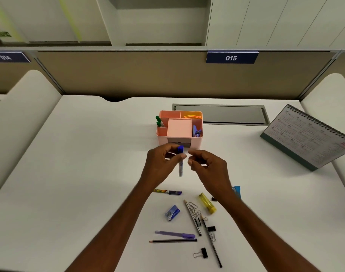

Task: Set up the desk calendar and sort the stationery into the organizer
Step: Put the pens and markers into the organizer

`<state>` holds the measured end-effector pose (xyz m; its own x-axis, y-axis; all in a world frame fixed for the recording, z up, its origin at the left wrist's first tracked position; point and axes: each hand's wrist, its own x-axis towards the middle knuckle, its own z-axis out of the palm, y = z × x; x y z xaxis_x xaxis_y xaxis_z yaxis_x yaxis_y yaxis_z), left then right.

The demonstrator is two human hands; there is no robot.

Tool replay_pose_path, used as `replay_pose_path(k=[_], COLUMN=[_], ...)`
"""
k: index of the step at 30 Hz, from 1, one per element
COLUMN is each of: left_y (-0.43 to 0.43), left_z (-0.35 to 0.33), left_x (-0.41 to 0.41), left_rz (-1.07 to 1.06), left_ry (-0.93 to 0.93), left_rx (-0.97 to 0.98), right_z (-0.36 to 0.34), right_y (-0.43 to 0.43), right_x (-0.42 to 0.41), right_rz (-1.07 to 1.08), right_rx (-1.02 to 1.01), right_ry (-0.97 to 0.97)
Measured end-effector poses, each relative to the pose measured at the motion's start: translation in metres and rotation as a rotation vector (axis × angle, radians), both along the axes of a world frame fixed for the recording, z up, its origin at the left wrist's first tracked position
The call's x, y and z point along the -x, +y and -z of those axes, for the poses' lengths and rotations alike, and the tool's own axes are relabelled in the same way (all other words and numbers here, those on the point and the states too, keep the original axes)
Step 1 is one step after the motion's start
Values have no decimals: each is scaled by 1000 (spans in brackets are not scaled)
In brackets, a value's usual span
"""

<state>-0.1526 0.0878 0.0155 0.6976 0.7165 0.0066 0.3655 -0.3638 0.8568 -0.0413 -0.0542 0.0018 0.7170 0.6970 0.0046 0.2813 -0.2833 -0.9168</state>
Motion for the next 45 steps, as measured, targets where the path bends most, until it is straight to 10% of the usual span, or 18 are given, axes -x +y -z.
replay_pose_path(k=[14, 45], left_y=[103, 150], left_z=[-51, 48], left_x=[-33, -87], left_rz=[-211, -183], left_ry=[-188, 308], left_rx=[-419, -409], right_z=[82, 94], right_y=[-85, -76], right_x=[65, 40], right_rz=[-513, -404], right_rx=[580, 567], right_ry=[25, 42])
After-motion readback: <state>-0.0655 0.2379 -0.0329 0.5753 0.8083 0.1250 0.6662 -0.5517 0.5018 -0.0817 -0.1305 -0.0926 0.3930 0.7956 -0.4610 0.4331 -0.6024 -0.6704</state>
